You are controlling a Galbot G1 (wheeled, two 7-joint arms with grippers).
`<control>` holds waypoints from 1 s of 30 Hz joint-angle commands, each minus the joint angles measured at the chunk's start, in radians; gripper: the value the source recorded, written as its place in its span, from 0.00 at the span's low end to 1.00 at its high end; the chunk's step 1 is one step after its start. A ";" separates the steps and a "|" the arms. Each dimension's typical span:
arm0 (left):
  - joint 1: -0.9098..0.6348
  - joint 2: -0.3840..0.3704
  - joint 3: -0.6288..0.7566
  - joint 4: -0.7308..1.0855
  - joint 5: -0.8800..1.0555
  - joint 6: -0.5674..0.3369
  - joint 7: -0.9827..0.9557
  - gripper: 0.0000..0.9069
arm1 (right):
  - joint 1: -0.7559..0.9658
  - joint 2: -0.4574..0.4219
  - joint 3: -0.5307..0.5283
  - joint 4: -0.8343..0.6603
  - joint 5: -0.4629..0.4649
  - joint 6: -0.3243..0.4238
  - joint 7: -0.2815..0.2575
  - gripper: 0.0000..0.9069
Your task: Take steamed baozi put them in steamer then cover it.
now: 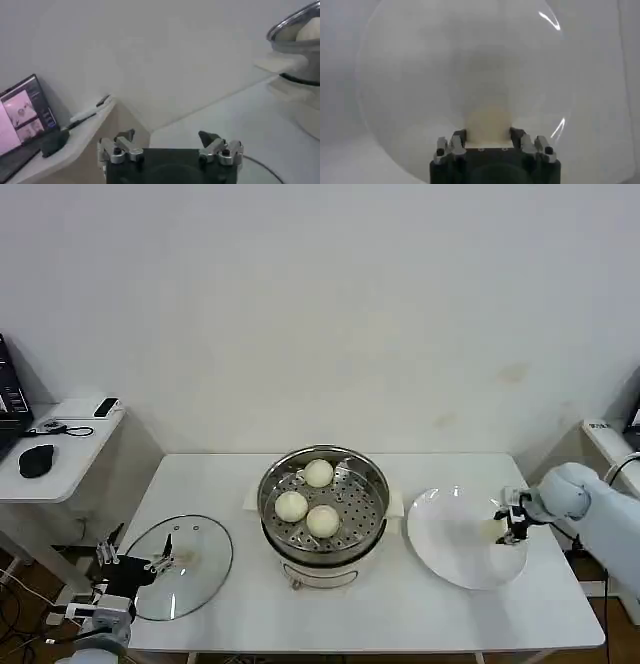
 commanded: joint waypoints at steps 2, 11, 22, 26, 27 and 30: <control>-0.004 0.001 0.006 -0.002 0.000 -0.001 -0.001 1.00 | 0.198 -0.120 -0.111 0.109 0.082 -0.015 -0.017 0.62; -0.014 0.008 0.017 -0.013 -0.001 0.001 0.000 1.00 | 0.488 -0.142 -0.325 0.287 0.297 -0.102 -0.001 0.62; -0.012 -0.008 0.015 -0.021 0.007 0.001 -0.001 1.00 | 0.866 0.098 -0.623 0.373 0.610 -0.263 0.116 0.62; -0.008 -0.011 0.006 -0.018 0.007 -0.002 -0.002 1.00 | 0.893 0.230 -0.662 0.347 0.704 -0.322 0.200 0.63; -0.008 -0.013 0.005 -0.015 0.007 -0.002 -0.002 1.00 | 0.887 0.261 -0.669 0.342 0.726 -0.338 0.224 0.63; -0.006 -0.015 0.005 -0.014 0.008 -0.003 -0.003 1.00 | 0.852 0.313 -0.661 0.344 0.774 -0.386 0.286 0.63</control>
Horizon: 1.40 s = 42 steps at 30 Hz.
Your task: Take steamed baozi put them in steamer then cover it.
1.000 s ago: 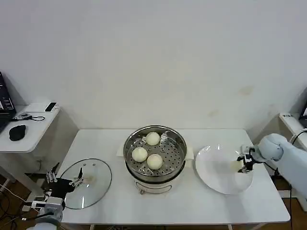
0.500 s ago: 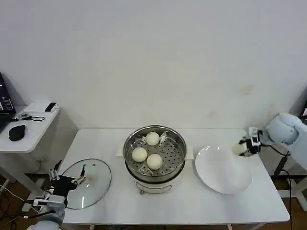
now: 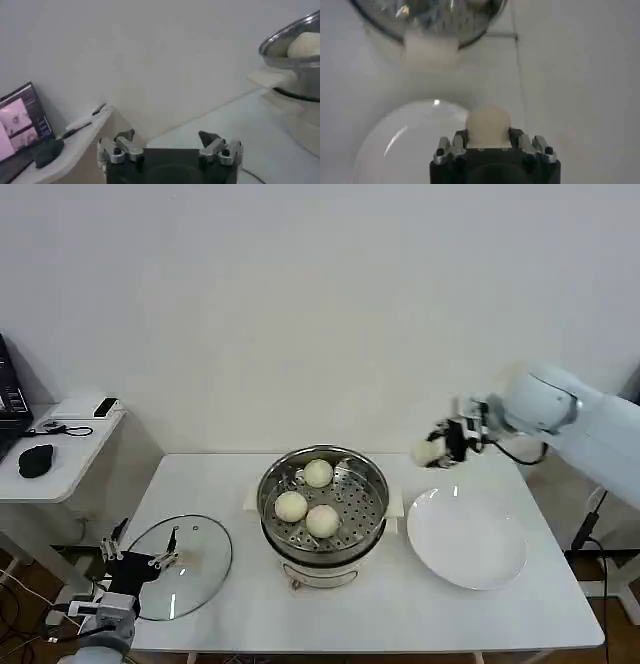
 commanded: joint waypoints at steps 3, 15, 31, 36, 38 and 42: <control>0.000 -0.009 -0.005 0.000 0.002 -0.001 -0.001 1.00 | 0.130 0.288 -0.157 0.030 0.305 -0.192 0.223 0.63; 0.005 -0.008 -0.020 -0.001 -0.001 -0.005 -0.001 1.00 | 0.010 0.338 -0.177 -0.029 0.285 -0.223 0.285 0.64; 0.002 -0.008 -0.019 0.014 0.001 -0.011 -0.003 1.00 | -0.065 0.342 -0.155 -0.070 0.217 -0.221 0.266 0.64; 0.003 -0.009 -0.021 0.017 0.000 -0.015 -0.004 1.00 | -0.078 0.337 -0.157 -0.072 0.195 -0.221 0.257 0.64; 0.003 -0.010 -0.020 0.017 0.000 -0.016 -0.004 1.00 | -0.083 0.333 -0.161 -0.073 0.181 -0.221 0.255 0.64; 0.005 -0.011 -0.019 0.014 0.000 -0.017 -0.004 1.00 | -0.087 0.328 -0.159 -0.073 0.180 -0.220 0.256 0.68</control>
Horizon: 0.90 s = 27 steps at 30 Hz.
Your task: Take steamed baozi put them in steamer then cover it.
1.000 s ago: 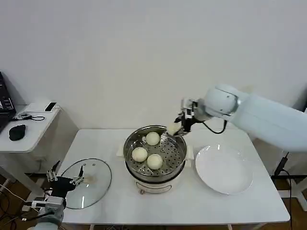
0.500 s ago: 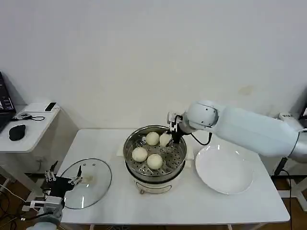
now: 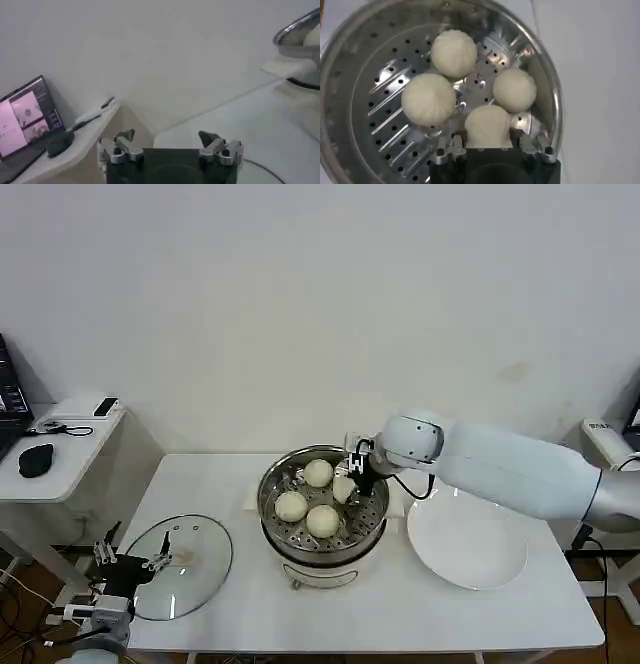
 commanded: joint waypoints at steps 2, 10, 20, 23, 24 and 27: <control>0.003 0.001 0.002 -0.003 0.000 -0.001 0.000 1.00 | -0.022 0.004 0.006 -0.003 -0.021 -0.004 0.006 1.00; 0.005 0.000 0.002 -0.003 0.000 -0.004 -0.001 1.00 | -0.008 -0.027 0.056 0.040 -0.067 0.014 0.008 1.00; 0.003 -0.009 0.006 0.000 0.008 -0.015 -0.003 1.00 | -0.191 -0.192 0.321 0.200 -0.084 0.167 0.299 1.00; 0.001 -0.010 0.005 0.000 0.007 -0.017 -0.005 1.00 | -0.281 -0.259 0.384 0.257 -0.045 0.243 0.448 1.00; 0.001 -0.008 0.005 0.002 0.007 -0.019 -0.006 1.00 | -0.359 -0.281 0.441 0.282 -0.030 0.309 0.509 1.00; 0.002 -0.004 0.007 0.006 0.007 -0.022 -0.009 1.00 | -0.542 -0.314 0.634 0.349 -0.043 0.386 0.597 1.00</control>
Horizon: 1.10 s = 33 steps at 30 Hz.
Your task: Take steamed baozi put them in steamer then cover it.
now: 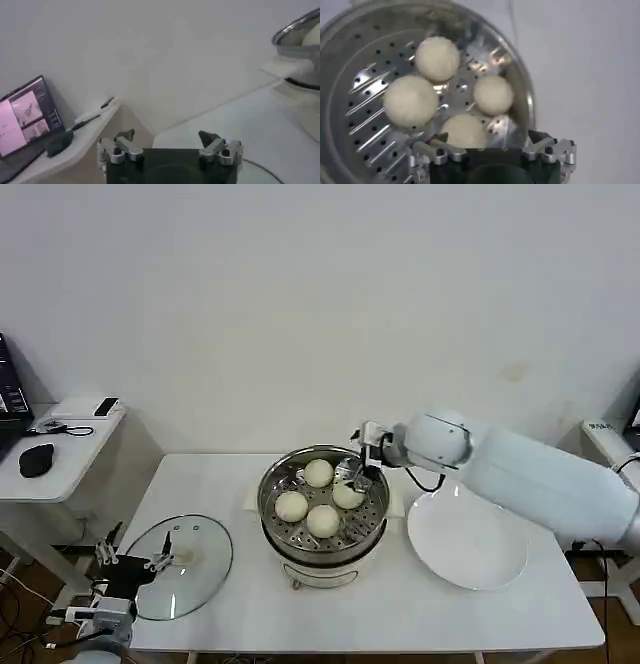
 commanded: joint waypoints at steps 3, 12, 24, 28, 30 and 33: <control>0.002 0.003 0.004 0.006 0.004 -0.004 -0.003 1.00 | -0.649 -0.168 0.596 0.256 -0.042 0.312 0.444 1.00; -0.003 -0.015 0.020 0.029 0.047 -0.051 -0.020 1.00 | -1.338 0.096 1.356 0.402 -0.310 0.430 0.360 1.00; -0.021 0.023 0.051 0.141 0.419 -0.158 -0.093 1.00 | -1.661 0.545 1.799 0.473 -0.304 0.591 0.262 1.00; -0.010 0.079 0.083 0.203 0.580 -0.171 -0.162 1.00 | -1.716 0.578 1.837 0.485 -0.273 0.567 0.317 1.00; -0.008 0.106 0.097 0.234 0.692 -0.187 -0.179 1.00 | -1.728 0.580 1.847 0.476 -0.276 0.576 0.329 1.00; 0.002 0.134 0.117 0.273 0.818 -0.200 -0.218 1.00 | -1.744 0.587 1.859 0.469 -0.273 0.580 0.331 1.00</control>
